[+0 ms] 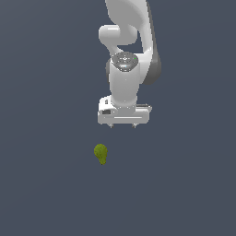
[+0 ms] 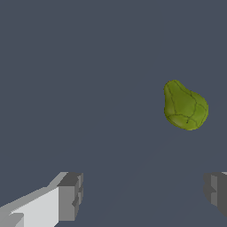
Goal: Pick up the object and move it to a goal position.
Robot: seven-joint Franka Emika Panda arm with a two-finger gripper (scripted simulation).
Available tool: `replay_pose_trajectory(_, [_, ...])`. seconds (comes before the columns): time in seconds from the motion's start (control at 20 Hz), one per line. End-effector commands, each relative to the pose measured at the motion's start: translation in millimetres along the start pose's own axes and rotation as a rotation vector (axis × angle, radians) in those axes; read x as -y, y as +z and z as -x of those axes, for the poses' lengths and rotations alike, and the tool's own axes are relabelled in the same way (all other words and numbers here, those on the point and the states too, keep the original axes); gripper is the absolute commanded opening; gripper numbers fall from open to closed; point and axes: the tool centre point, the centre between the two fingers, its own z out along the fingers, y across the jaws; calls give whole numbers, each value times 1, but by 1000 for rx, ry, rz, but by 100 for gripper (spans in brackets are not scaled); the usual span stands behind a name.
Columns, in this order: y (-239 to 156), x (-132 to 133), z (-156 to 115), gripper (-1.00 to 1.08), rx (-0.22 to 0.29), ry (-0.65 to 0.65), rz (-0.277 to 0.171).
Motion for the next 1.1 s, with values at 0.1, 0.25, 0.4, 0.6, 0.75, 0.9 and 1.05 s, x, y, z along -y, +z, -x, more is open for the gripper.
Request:
replay_pose_trajectory(0.1, [-1, 2, -1, 100, -3, -1, -2])
replay_pose_trajectory(0.25, [-8, 15, -3, 100, -16, -5, -15])
replay_pose_trajectory(0.4, [-16, 28, -5, 100, -29, -9, -28])
replay_pose_trajectory(0.6, [-16, 29, -5, 100, -30, -10, -29])
replay_pose_trajectory(0.75, [-14, 25, -8, 100, -29, -6, -28])
replay_pose_trajectory(0.9, [-8, 17, -13, 100, -27, 1, -27])
replay_pose_trajectory(1.05, [0, 5, -21, 100, -24, 12, -23])
